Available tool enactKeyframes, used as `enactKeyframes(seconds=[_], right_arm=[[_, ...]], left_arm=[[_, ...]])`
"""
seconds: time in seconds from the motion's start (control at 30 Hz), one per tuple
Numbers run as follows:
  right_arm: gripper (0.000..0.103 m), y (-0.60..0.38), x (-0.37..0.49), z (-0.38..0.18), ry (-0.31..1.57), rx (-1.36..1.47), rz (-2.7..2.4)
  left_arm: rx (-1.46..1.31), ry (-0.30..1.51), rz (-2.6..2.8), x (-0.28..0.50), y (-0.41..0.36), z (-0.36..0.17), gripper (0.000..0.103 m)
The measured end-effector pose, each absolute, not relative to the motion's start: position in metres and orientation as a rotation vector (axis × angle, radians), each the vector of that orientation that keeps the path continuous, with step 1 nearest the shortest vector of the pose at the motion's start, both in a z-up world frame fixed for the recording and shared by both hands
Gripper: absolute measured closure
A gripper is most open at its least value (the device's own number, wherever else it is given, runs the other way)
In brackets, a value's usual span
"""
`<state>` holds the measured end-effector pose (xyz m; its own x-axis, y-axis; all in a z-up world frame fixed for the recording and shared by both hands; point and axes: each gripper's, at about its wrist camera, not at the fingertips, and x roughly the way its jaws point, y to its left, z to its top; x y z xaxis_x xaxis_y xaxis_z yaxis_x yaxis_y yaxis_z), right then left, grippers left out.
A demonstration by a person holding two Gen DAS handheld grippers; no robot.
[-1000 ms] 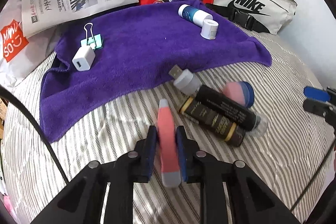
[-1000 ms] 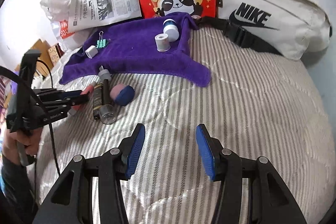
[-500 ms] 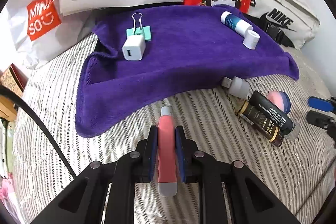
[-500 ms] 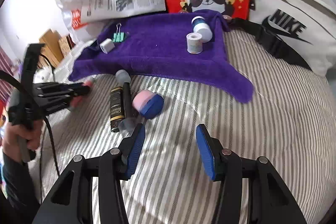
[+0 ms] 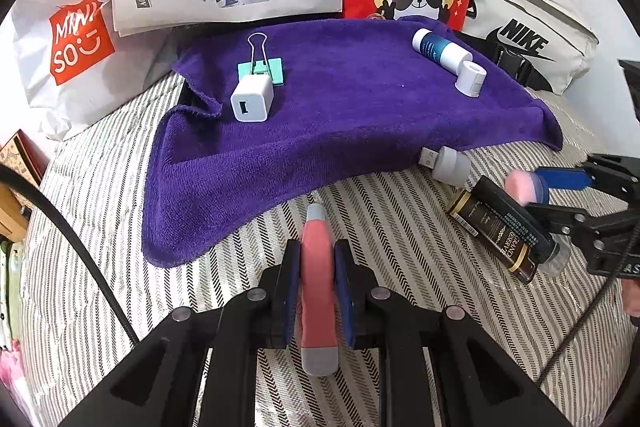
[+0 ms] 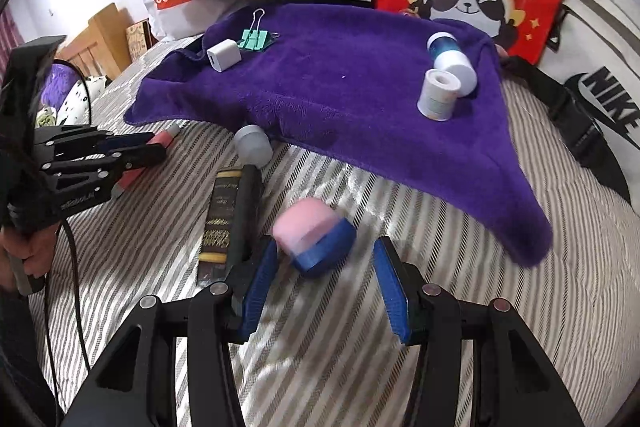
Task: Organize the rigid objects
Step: 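Grasp the pink-and-blue round container with the right gripper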
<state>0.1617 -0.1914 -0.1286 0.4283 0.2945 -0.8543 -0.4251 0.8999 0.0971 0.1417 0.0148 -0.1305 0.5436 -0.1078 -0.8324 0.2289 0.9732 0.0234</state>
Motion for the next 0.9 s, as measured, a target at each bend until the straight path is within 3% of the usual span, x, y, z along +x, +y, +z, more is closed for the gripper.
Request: enactKeyframes(seconds=[0.1, 0.17, 0.9], right_arm=[[0.055, -0.184, 0.165, -0.129, 0.995, -0.190, 0.436], [0.067, -0.188, 0.167, -0.128, 0.986, -0.181, 0.402], [0.067, -0.203, 0.143, -0.131, 0.921, -0.186, 0.330]], left_arm=[[0.144, 0.975, -0.199, 0.142, 0.014, -0.130, 0.085], [0.152, 0.973, -0.198, 0.141, 0.013, -0.130, 0.085], [0.146, 0.964, -0.172, 0.140, 0.011, -0.131, 0.086]])
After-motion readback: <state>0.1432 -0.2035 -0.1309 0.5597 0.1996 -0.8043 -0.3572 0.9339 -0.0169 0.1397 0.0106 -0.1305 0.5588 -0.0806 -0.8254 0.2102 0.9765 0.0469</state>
